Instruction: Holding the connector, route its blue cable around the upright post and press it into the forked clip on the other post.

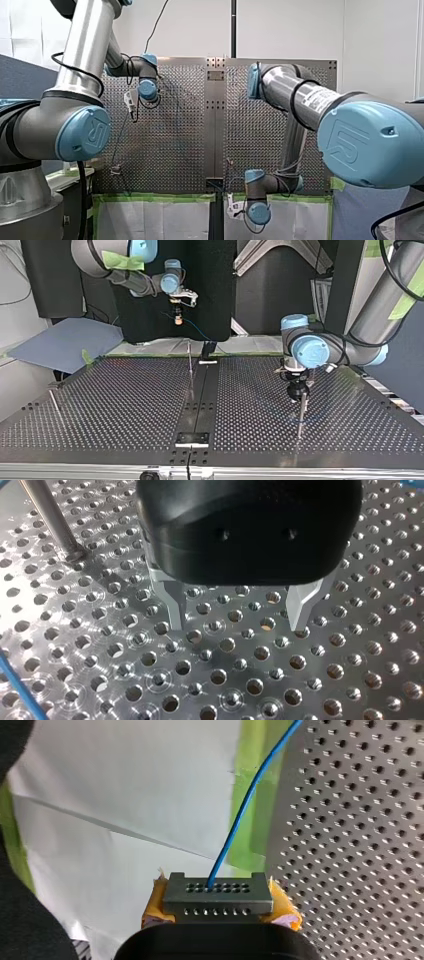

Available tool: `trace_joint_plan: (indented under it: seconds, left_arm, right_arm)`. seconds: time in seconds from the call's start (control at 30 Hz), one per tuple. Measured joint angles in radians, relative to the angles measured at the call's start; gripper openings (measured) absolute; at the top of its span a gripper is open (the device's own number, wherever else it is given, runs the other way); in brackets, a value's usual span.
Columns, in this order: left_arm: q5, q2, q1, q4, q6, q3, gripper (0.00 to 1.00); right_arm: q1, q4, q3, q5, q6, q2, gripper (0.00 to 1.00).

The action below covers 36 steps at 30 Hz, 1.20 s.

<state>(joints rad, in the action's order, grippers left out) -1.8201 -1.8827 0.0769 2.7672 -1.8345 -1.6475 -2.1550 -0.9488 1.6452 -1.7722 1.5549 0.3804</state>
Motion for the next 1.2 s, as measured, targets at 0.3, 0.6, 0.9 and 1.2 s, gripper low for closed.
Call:
trace_joint_plan:
  seconds: [0.3,0.6,0.9,1.2]
  left_arm:
    - [-0.007,0.0,0.0,0.0,0.0,0.0,1.0]
    - [-0.007,0.0,0.0,0.008,-0.001,0.0,1.0]
    - [-0.008,0.0,0.001,0.014,-0.001,0.0,1.0]
    - [-0.008,0.0,0.012,0.028,-0.001,0.0,1.0]
  right_arm:
    - [0.018,-0.065,0.082,-0.006,0.007,0.084,0.0]
    - [0.022,-0.108,0.142,0.043,-0.011,0.147,0.0]
    - [0.034,-0.179,0.21,0.119,-0.027,0.155,0.0]
    - [0.052,-0.212,0.253,0.158,-0.026,0.212,0.0]
